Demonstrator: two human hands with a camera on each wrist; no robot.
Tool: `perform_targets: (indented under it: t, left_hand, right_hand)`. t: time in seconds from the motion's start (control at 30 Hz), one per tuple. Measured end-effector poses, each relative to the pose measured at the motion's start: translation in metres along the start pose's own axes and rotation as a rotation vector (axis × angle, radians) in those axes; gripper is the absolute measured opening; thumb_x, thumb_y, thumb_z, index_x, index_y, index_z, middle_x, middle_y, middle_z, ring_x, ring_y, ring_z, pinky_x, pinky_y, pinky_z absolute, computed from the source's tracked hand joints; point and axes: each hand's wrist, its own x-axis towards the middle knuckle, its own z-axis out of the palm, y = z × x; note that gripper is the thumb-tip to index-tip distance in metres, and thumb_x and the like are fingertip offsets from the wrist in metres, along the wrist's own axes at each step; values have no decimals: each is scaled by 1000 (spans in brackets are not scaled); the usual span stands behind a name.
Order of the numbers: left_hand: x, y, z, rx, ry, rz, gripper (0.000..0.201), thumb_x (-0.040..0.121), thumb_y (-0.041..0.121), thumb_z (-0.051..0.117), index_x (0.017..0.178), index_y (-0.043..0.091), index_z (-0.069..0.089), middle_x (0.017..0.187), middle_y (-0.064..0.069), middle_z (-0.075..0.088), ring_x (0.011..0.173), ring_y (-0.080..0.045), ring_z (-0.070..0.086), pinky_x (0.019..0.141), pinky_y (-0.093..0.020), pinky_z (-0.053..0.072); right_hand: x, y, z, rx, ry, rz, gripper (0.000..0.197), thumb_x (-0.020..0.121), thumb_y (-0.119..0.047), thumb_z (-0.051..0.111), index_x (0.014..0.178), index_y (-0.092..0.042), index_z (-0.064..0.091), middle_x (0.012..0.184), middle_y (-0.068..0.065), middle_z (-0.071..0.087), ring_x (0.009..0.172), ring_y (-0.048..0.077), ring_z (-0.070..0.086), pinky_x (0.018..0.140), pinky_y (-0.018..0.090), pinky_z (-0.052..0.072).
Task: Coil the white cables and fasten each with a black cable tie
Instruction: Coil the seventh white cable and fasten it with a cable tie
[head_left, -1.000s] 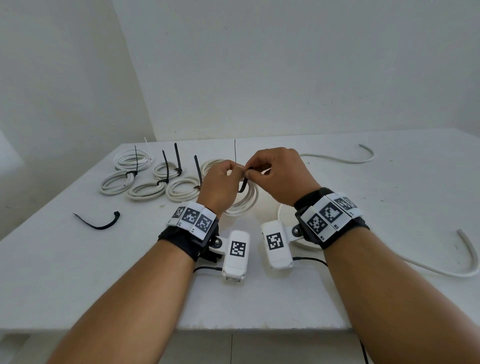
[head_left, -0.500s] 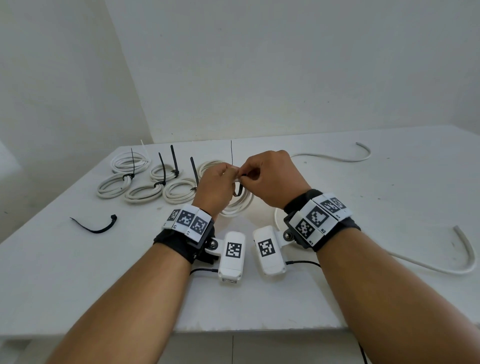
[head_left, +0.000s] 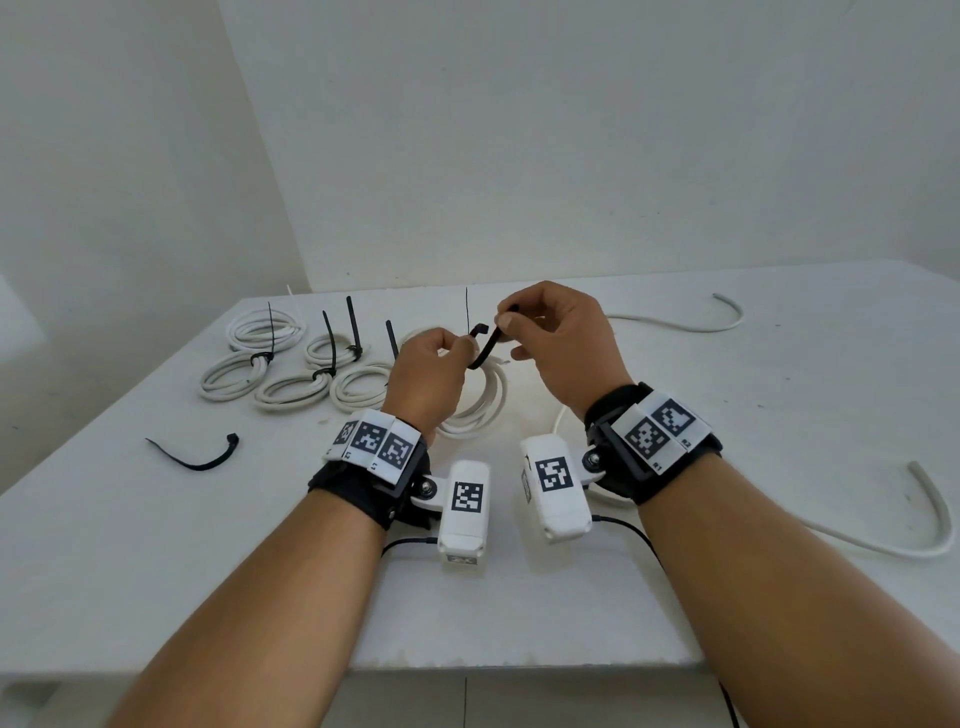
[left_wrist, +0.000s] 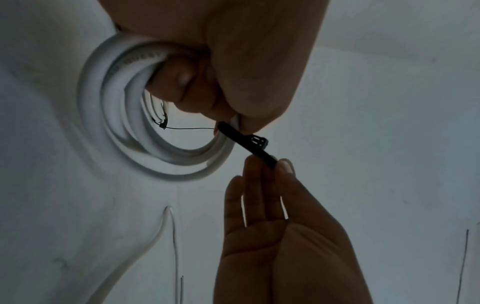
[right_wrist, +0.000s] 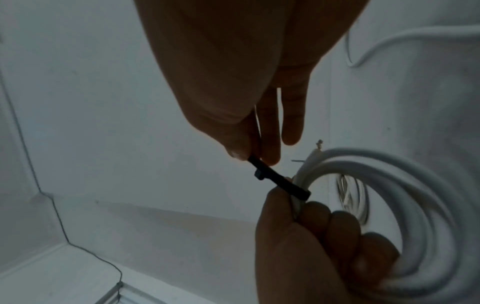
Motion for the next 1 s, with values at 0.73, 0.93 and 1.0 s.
perform_targets:
  t: [0.73,0.93,1.0]
  left_hand:
    - [-11,13,3,68,-59,198,15,97,29,58,90,20,67,78,5,73,41,5,47,52,-26,32]
    - [1,4,-2,-7,78,41,23,89,31,60,83,9,65,53,9,51,45,-10,39,52,-29,30]
    - [2,3,-3,-33,71,19,26,85,32,59,83,6,63,49,10,47,47,-14,38,52,-30,29]
  right_hand:
    - [-5,1,9,-14,50,7,14,83,-10,71,94,-14,77,79,-3,76,66,4,67,66,21,52]
    - [-6,-3,10,3,100,-39,6,84,-10,69,87,-13,75,74,-2,75,67,12,71,57,19,49]
    - [-6,-2,10,-58,68,-43,8,83,-11,69,84,-14,76,71,-2,74,65,9,70,54,16,46]
